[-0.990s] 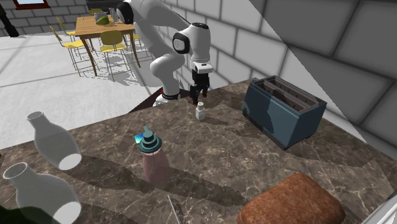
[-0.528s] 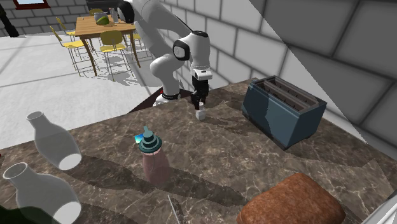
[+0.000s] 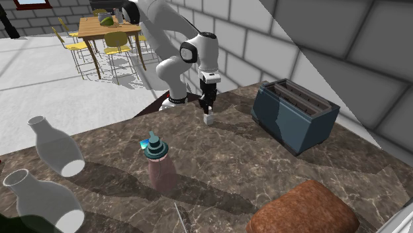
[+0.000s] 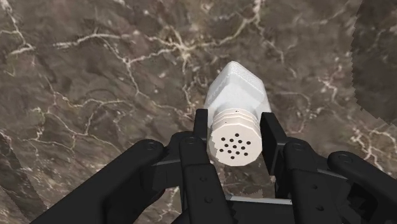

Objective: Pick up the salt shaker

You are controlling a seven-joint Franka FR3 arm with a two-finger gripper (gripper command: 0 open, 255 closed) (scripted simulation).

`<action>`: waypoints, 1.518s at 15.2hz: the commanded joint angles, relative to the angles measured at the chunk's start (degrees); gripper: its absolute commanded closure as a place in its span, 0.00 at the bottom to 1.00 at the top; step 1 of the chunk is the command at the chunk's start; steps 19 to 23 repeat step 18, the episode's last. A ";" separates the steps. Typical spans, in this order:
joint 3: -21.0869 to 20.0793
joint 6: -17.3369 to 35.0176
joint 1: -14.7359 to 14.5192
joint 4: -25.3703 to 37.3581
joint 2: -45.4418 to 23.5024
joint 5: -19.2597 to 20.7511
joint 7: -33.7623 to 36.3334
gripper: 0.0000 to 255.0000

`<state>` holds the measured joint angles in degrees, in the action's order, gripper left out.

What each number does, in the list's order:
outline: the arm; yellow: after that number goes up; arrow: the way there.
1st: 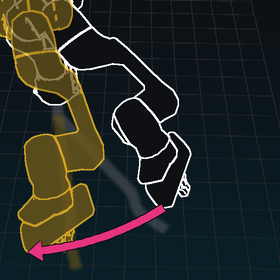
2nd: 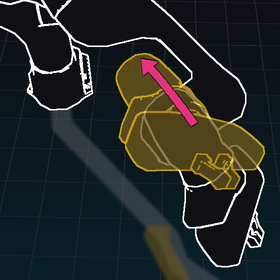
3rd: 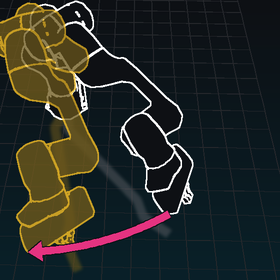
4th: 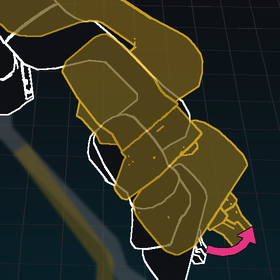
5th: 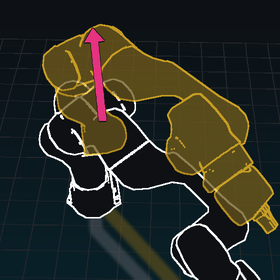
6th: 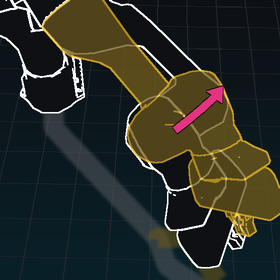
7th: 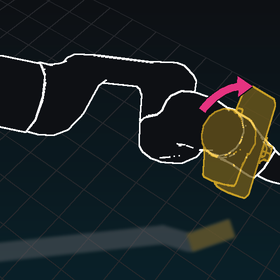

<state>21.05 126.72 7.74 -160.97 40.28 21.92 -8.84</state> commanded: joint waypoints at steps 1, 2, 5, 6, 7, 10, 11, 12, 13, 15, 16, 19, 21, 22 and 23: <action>0.03 -0.06 0.03 0.04 -0.04 0.03 -0.04 1.00; -0.18 -1.05 -0.04 0.55 0.45 -0.21 -0.14 1.00; -0.78 -3.91 -0.26 2.17 1.71 -0.90 -0.44 1.00; -0.98 -4.85 -0.33 2.73 2.09 -1.12 -0.54 1.00; -1.18 -5.76 -0.41 3.31 2.44 -1.34 -0.63 1.00; -1.76 -8.45 -0.63 5.10 3.36 -1.98 -0.91 1.00; -1.95 -9.32 -0.70 5.72 3.62 -2.19 -1.00 1.00; -2.14 -10.18 -0.77 6.35 3.85 -2.39 -1.09 1.00; -2.32 -11.04 -0.84 6.99 4.07 -2.59 -1.18 1.00; -2.68 -12.71 -0.98 8.30 4.45 -2.98 -1.35 1.00; -2.85 -13.53 -1.06 8.97 4.61 -3.17 -1.44 1.00; -2.88 -13.66 -1.07 9.07 4.63 -3.20 -1.45 1.00; -2.88 -13.66 -1.07 9.07 4.63 -3.20 -1.45 1.00; -2.88 -13.66 -1.07 9.07 4.63 -3.20 -1.45 1.00; -2.88 -13.66 -1.07 9.07 4.63 -3.20 -1.45 1.00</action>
